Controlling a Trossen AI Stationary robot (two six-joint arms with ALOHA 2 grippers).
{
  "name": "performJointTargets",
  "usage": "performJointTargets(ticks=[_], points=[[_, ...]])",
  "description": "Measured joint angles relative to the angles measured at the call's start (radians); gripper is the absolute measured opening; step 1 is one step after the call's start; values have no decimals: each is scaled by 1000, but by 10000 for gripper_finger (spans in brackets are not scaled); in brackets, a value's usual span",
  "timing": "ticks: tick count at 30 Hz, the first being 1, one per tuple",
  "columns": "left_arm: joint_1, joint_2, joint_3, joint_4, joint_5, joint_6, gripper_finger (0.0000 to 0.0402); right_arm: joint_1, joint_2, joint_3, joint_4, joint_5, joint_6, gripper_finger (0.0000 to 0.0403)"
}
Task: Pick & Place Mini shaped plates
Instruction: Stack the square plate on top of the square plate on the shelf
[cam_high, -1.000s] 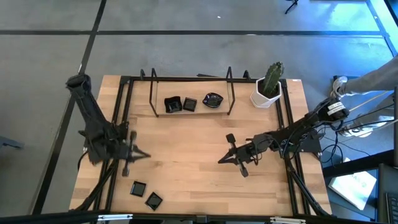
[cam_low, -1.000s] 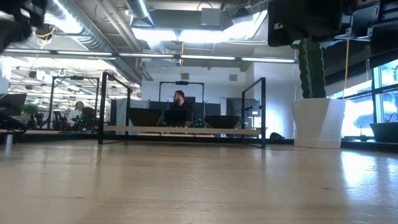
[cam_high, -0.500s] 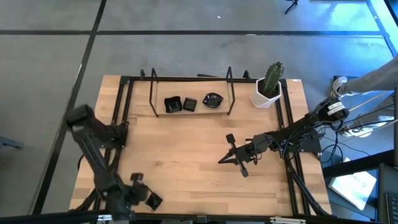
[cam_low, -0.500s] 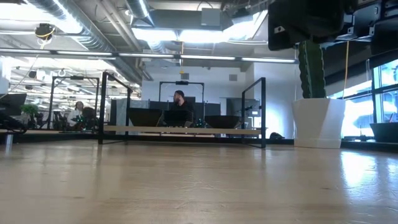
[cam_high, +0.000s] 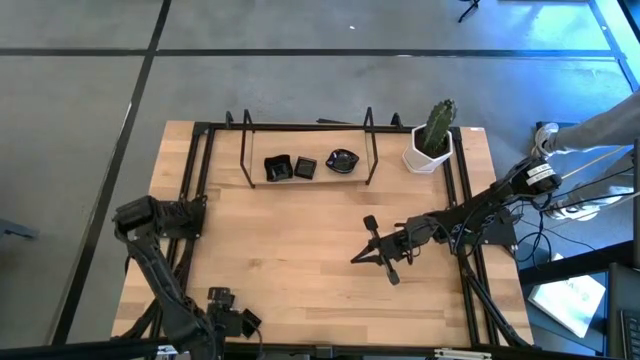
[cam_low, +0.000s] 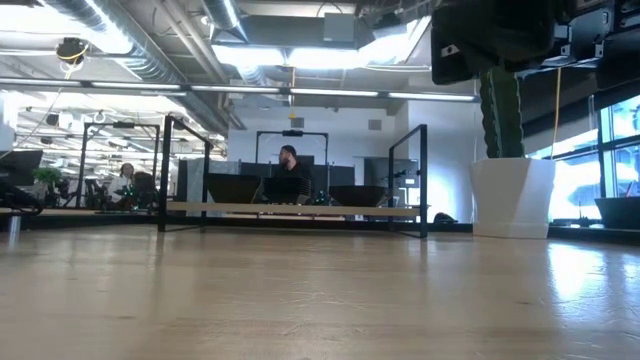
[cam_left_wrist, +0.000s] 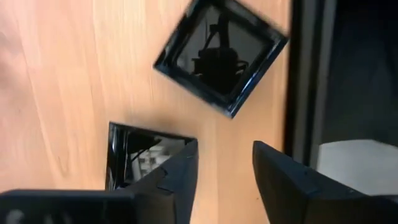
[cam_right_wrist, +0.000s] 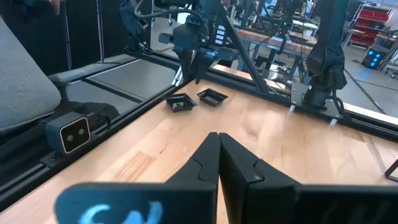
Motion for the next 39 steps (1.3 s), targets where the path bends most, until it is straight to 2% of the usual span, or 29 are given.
performJointTargets(ticks=[8,14,24,28,39], points=[[-52,69,-3,-32,4,14,181,0,0,0,-9,0,16,7],[-63,119,-3,-119,6,17,182,0,0,0,-9,0,26,7],[-62,138,-2,-127,-4,72,181,0,0,0,-9,0,23,7],[-60,138,-2,-124,-2,72,158,0,0,0,-9,0,24,7],[-59,140,-5,-132,-4,72,47,0,0,0,-9,0,26,7]])
